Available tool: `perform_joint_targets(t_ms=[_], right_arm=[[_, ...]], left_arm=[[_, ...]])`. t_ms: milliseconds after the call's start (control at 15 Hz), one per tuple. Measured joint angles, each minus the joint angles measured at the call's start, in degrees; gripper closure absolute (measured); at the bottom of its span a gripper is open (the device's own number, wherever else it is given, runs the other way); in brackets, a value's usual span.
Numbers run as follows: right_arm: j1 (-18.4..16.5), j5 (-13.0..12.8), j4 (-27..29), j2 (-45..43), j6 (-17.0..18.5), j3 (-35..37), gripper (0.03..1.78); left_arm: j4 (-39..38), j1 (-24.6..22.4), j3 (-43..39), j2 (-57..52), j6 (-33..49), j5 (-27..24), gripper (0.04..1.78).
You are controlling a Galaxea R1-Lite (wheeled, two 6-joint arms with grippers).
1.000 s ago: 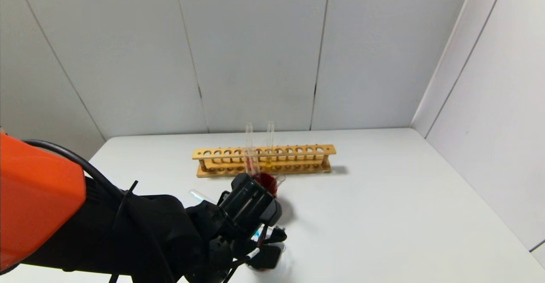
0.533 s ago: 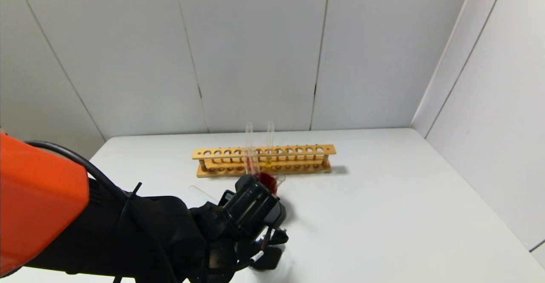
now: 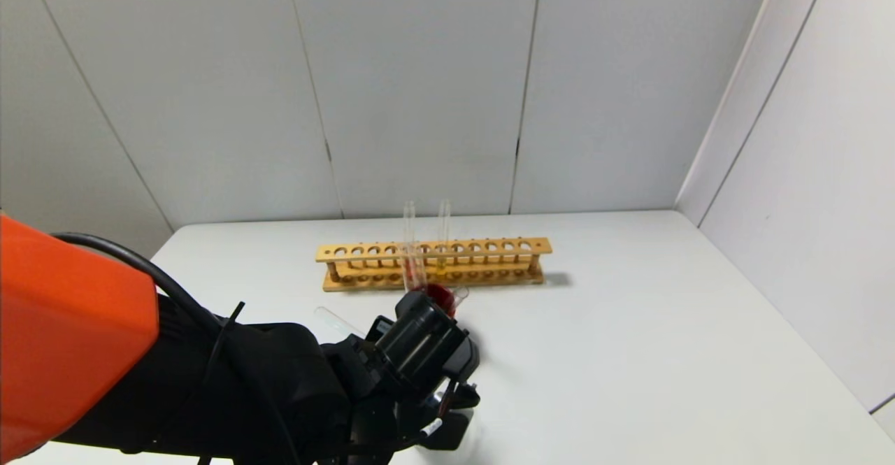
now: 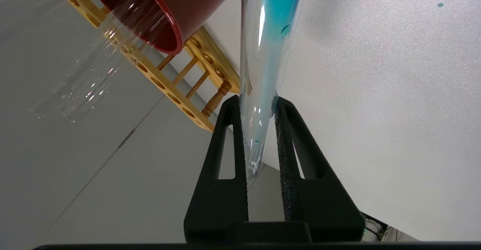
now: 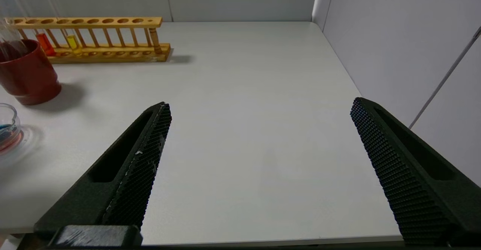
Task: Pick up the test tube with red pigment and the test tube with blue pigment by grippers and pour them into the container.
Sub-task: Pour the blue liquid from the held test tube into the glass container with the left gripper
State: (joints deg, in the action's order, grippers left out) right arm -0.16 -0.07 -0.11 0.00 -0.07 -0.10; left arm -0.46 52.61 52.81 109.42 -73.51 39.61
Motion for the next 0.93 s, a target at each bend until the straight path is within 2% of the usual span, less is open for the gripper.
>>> perform_joint_targets(t_ms=[933], right_arm=[[0.0, 0.0, 0.0, 0.0, 0.0, 0.0, 0.07]], left_arm=[[1.8, 0.7, 1.5, 1.4, -1.4, 2.9, 1.52]])
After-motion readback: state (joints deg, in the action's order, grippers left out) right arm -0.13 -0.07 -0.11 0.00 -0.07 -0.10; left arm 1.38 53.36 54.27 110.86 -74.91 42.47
